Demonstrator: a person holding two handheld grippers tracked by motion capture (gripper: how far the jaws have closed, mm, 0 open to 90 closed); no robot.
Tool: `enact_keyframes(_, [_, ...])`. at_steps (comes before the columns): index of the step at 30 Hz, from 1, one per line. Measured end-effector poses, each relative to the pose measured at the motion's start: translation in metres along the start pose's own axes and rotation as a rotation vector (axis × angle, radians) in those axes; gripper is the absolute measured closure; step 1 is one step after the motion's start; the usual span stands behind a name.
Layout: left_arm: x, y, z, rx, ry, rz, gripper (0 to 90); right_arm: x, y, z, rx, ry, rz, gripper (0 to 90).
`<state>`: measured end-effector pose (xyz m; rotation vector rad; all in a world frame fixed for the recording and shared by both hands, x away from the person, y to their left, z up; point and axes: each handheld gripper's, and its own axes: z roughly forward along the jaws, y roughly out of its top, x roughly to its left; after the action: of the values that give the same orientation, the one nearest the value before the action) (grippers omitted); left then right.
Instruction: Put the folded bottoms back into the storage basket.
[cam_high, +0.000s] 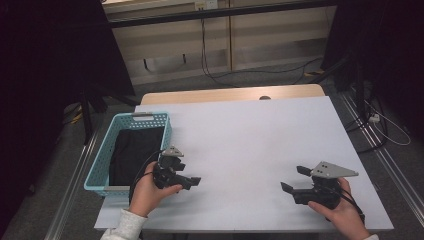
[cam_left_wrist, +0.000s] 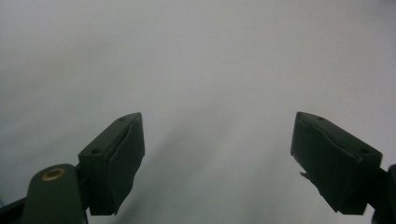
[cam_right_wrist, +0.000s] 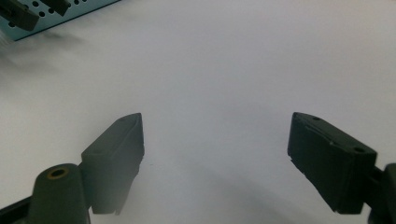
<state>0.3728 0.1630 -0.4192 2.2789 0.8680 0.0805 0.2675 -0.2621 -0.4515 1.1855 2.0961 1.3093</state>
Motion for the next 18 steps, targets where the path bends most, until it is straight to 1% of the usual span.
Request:
enact_keyframes(2, [0.0002,-0.0010,-0.0003,0.002,-0.001,0.002,17.5,-0.0004,-0.0003,-0.0004,-0.003,0.000,0.005,18.2])
enact_keyframes(8, [-0.0007,-0.0035,-0.0005,0.002,-0.002,0.003,17.0,0.0000,-0.0010,-0.0005,0.002,0.000,0.000,18.1])
enact_keyframes(11, [-0.0015,-0.0046,-0.0001,0.003,0.004,0.012,16.8,0.0002,-0.0013,-0.0006,0.005,0.000,-0.002,18.1])
enact_keyframes(12, [-0.0013,-0.0046,-0.0004,0.004,0.000,0.013,16.5,0.0000,-0.0015,-0.0008,0.004,0.000,-0.002,18.1])
enact_keyframes(18, [-0.0010,-0.0060,-0.0009,0.000,-0.006,0.005,16.0,-0.0007,-0.0021,-0.0011,0.006,-0.005,0.001,18.1])
